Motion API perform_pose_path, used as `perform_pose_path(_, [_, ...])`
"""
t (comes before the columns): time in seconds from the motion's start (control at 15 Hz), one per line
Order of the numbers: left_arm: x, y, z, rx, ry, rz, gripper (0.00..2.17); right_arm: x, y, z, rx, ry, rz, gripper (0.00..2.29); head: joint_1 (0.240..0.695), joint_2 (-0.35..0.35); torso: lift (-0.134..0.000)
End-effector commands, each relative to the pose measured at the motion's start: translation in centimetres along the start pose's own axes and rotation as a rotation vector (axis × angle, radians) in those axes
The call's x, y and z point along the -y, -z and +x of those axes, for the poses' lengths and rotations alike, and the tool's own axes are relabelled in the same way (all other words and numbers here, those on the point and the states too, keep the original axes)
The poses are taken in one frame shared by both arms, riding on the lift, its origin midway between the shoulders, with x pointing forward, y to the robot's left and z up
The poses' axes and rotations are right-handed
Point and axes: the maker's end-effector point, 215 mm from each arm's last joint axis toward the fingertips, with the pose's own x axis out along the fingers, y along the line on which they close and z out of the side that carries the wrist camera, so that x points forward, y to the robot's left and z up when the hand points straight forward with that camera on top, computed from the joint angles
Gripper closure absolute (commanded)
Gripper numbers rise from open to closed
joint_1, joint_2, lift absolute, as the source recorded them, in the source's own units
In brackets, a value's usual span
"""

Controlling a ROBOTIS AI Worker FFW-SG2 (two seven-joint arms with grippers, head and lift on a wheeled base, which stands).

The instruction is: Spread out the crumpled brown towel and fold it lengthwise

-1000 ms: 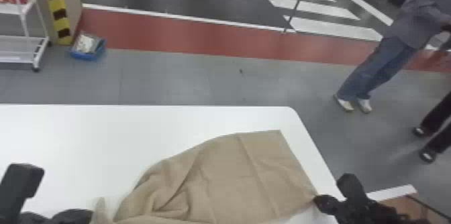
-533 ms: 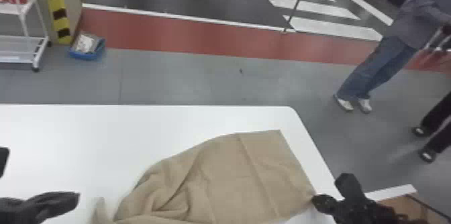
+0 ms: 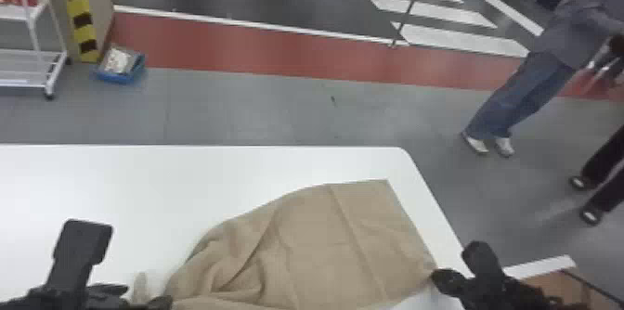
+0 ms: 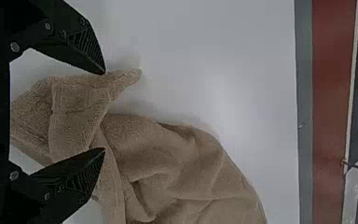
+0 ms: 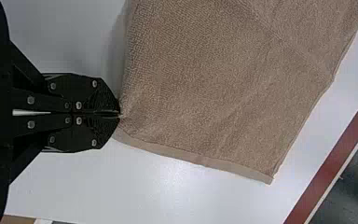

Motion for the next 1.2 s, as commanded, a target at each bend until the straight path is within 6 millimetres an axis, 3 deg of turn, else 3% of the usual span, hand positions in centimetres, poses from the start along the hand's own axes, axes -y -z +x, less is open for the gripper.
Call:
perform_pose_path(0.0, [1.0,-1.4,0.7,0.019,0.002,0.020,0.32,-0.1,0.2,0.1,0.002,-0.002,-0.005,1.59,0.695,-0.350,0.000])
perform_pose_path(0.27, [1.6,-2.1,2.7,0.036,-0.045,0.089,0.33,-0.9,0.2,0.6,0.011,-0.014,-0.020,1.59,0.695,-0.350,0.000])
perform_pose_path(0.47, [-0.4,-2.1,3.9,0.057,-0.123,0.147,0.33,-1.2,0.2,0.6,0.017,-0.017,-0.025,1.59,0.695,-0.350,0.000])
perform_pose_path(0.73, [-3.4,-1.9,3.7,0.056,-0.189,0.170,0.42,-1.3,0.4,0.4,0.013,-0.021,-0.031,1.59,0.695,-0.350,0.000])
perform_pose_path(1.07, [-3.5,1.2,3.0,-0.031,-0.170,0.153,0.42,-1.7,0.5,0.3,0.010,-0.028,-0.032,1.59,0.695,-0.350,0.000])
perform_pose_path(1.13, [-3.4,1.2,3.0,-0.030,-0.171,0.153,0.65,-1.6,0.2,0.3,0.015,-0.028,-0.035,1.59,0.695,-0.350,0.000])
